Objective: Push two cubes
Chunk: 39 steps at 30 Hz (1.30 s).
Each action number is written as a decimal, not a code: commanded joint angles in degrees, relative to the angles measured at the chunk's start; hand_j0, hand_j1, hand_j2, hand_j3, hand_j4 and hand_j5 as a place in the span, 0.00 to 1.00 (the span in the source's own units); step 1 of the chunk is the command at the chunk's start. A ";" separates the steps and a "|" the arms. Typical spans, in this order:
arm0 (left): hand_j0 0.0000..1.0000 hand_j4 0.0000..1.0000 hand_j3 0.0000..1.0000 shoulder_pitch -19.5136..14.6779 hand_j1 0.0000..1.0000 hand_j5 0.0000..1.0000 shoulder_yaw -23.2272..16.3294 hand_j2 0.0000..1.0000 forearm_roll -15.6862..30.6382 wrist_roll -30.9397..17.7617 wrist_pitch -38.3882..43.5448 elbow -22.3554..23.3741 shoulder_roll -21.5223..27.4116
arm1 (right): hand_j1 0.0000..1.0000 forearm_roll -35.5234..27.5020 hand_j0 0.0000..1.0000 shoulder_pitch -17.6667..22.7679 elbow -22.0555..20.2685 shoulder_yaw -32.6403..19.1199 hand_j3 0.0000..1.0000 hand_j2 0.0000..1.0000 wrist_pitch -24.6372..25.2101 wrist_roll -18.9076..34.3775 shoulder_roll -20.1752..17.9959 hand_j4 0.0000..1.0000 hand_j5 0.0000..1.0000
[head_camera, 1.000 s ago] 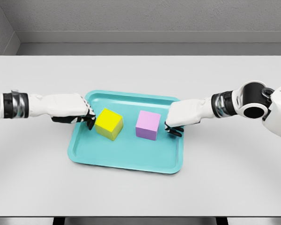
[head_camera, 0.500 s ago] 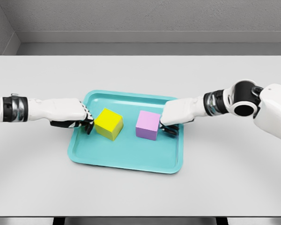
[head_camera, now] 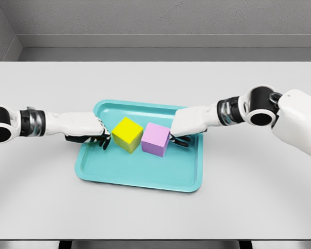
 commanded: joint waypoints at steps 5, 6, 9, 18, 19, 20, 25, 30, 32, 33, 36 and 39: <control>0.38 0.38 0.38 -0.09 0.38 0.38 -1.14 0.38 -0.18 0.00 0.10 -0.02 -1.08 | 0.11 -0.15 0.11 -0.35 0.35 0.63 0.11 0.11 0.13 -0.01 1.20 0.11 0.11; 0.38 0.38 0.38 -0.09 0.38 0.38 -1.14 0.38 -0.18 0.00 0.10 -0.02 -1.08 | 0.11 -0.15 0.11 -0.35 0.35 0.63 0.11 0.11 0.13 -0.01 1.20 0.11 0.11; 0.38 0.38 0.38 -0.09 0.38 0.38 -1.14 0.38 -0.18 0.00 0.10 -0.02 -0.99 | 0.11 -0.15 0.11 -0.35 0.35 0.63 0.11 0.11 0.13 -0.01 0.76 0.11 0.11; 0.38 0.38 0.38 -0.35 0.38 0.38 -1.76 0.38 0.09 0.00 0.10 -0.64 -0.82 | 0.13 -0.76 0.13 -0.26 -0.09 -2.44 0.13 0.13 0.13 -0.01 -6.01 0.13 0.13; 0.38 0.38 0.38 -0.35 0.38 0.38 -2.02 0.38 0.09 0.00 0.10 -1.43 -0.64 | 0.14 -1.03 0.14 0.17 -0.09 -4.46 0.14 0.14 0.13 -0.01 -7.85 0.14 0.14; 0.38 0.38 0.38 -0.35 0.38 0.38 -2.02 0.38 0.09 0.00 0.10 -1.43 -0.81 | 0.17 -1.12 0.17 0.35 -0.09 -6.04 0.17 0.17 0.13 -0.01 -9.26 0.17 0.17; 0.38 0.38 0.38 -0.18 0.38 0.38 -3.43 0.38 -0.18 0.00 0.10 -1.25 -2.05 | 0.41 -4.98 0.41 1.41 -0.18 -11.58 0.41 0.41 0.13 -0.01 -14.88 0.41 0.41; 0.38 0.38 0.38 -0.35 0.38 0.38 -3.34 0.38 -0.18 0.00 0.10 -0.99 -2.05 | 1.00 -11.73 1.00 3.08 -0.09 -14.31 1.00 1.00 0.13 -0.01 -17.79 1.00 1.00; 0.38 0.38 0.38 -0.44 0.38 0.38 -3.43 0.38 -0.44 0.00 0.10 -0.81 -2.05 | 1.00 -17.99 1.00 4.74 0.00 -15.10 1.00 1.00 0.13 -0.01 -19.28 1.00 1.00; 0.38 0.38 0.38 -0.44 0.38 0.38 -3.43 0.38 -0.62 0.00 0.10 -0.81 -2.48 | 1.00 -18.43 1.00 7.64 0.35 -18.52 1.00 1.00 0.13 -0.01 -19.28 1.00 1.00; 0.38 0.38 0.38 -0.35 0.38 0.38 -3.43 0.38 -1.23 0.00 0.10 -0.90 -2.84 | 1.00 -18.52 1.00 14.94 0.35 -28.98 1.00 1.00 0.13 -0.01 -19.37 1.00 1.00; 0.38 0.38 0.38 -0.61 0.38 0.38 -3.34 0.38 -1.32 0.00 0.10 -0.37 -2.92 | 1.00 -19.48 1.00 14.85 0.35 -29.07 1.00 1.00 0.13 -0.01 -20.51 1.00 1.00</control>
